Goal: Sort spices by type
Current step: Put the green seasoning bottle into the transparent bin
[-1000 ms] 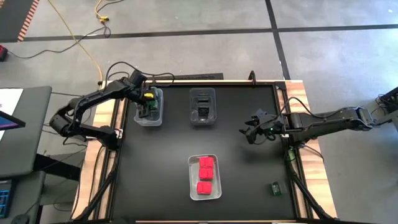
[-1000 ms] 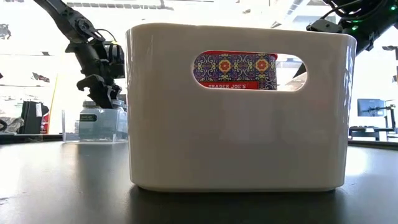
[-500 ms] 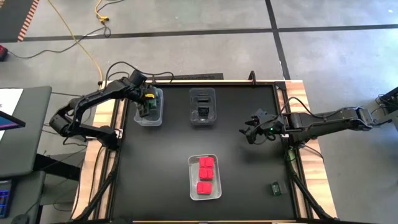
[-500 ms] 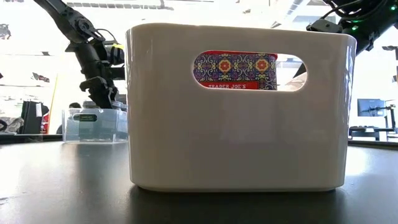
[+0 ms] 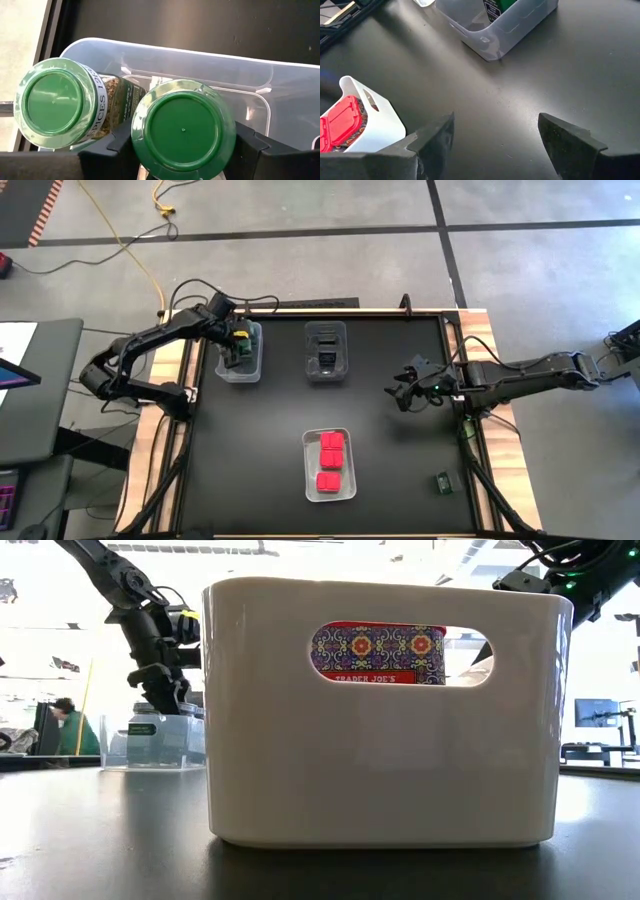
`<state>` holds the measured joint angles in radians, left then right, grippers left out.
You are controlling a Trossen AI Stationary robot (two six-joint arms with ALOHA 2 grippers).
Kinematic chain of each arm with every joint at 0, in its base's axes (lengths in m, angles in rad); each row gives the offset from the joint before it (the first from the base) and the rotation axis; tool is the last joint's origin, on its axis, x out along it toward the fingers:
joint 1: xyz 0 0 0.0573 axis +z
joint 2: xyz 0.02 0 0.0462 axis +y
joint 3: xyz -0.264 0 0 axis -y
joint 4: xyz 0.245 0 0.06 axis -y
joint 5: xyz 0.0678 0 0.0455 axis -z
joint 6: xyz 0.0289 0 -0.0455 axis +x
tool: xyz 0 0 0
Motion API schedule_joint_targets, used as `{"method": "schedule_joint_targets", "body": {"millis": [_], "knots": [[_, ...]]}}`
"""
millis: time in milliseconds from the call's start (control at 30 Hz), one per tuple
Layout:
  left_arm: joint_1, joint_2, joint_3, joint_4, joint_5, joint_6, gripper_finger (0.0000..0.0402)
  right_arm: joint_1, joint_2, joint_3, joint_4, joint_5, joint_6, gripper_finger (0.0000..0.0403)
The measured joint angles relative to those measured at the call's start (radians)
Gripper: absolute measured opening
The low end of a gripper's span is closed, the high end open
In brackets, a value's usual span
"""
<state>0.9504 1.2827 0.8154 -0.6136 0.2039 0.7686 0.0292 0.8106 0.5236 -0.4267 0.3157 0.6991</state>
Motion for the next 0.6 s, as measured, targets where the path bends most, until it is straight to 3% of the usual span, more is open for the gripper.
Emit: {"method": "schedule_joint_targets", "body": {"millis": [600], "knots": [[0.0, 0.0, 0.0, 0.003, 0.03, -0.011, 0.0202, 0.0, 0.0, 0.0, 0.0, 0.0, 0.0, 0.0313]]}}
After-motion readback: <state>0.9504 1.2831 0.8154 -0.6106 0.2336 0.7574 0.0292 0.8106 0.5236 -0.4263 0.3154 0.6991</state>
